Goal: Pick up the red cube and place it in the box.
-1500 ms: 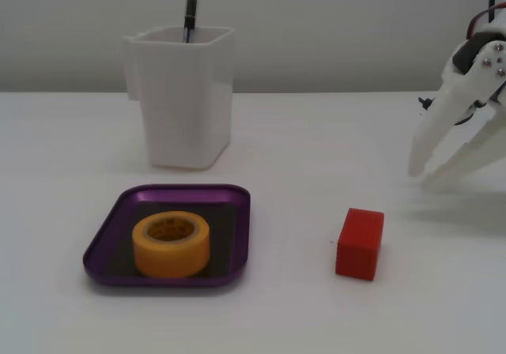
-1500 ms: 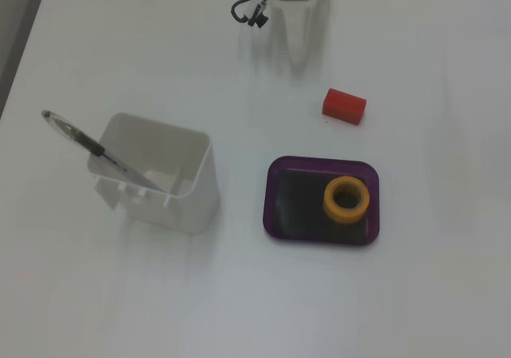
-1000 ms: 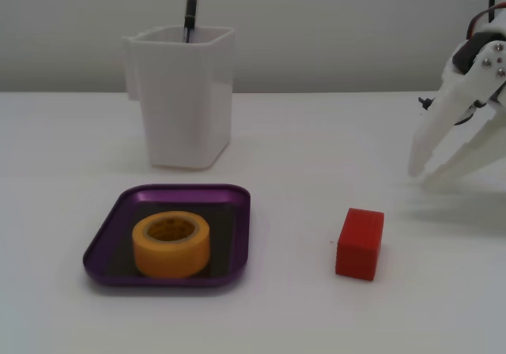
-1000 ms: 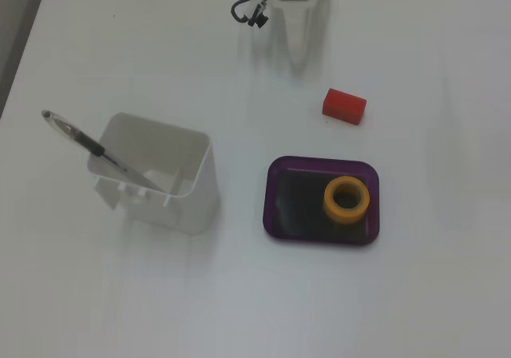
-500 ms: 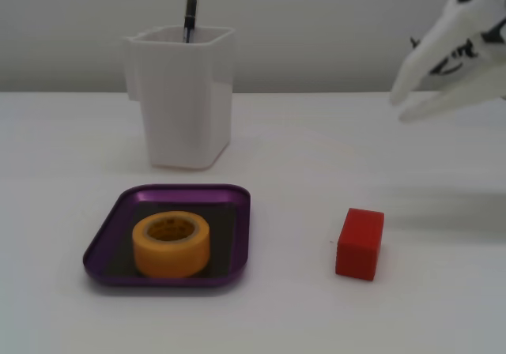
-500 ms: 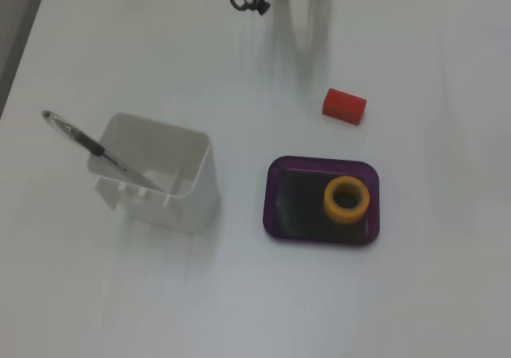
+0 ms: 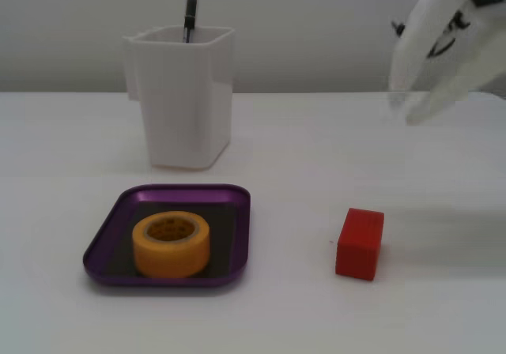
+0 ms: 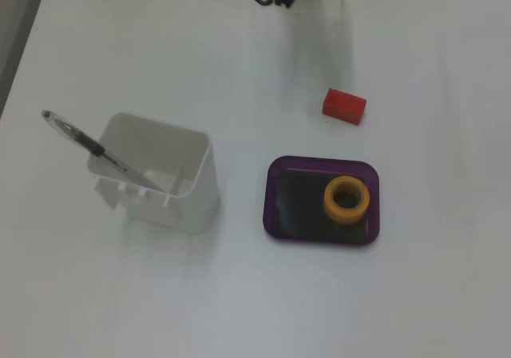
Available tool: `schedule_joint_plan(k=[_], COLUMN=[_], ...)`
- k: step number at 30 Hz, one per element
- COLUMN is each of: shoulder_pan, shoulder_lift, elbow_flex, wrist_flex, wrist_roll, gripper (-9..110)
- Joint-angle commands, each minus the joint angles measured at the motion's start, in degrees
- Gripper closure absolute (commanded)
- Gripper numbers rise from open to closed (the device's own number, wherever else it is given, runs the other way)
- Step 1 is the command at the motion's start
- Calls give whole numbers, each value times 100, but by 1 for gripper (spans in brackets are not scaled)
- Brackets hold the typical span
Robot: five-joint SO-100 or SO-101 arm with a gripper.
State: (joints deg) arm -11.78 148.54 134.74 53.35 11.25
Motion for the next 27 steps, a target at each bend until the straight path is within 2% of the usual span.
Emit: schedule_joint_plan(k=[1, 5, 11, 15, 27], shoulder_pan=[-264, -290, -290, -299, -272], shoulder_lift=[-1143, -2461, -3727, -3858, -3946], elbow_flex=[-809, -1274, -1494, -1573, -1512], wrist_flex=[-35, -35, -44, -35, -492], wrist_roll=[668, 1310, 1547, 1564, 1644], gripper=[99, 98, 82, 78, 77])
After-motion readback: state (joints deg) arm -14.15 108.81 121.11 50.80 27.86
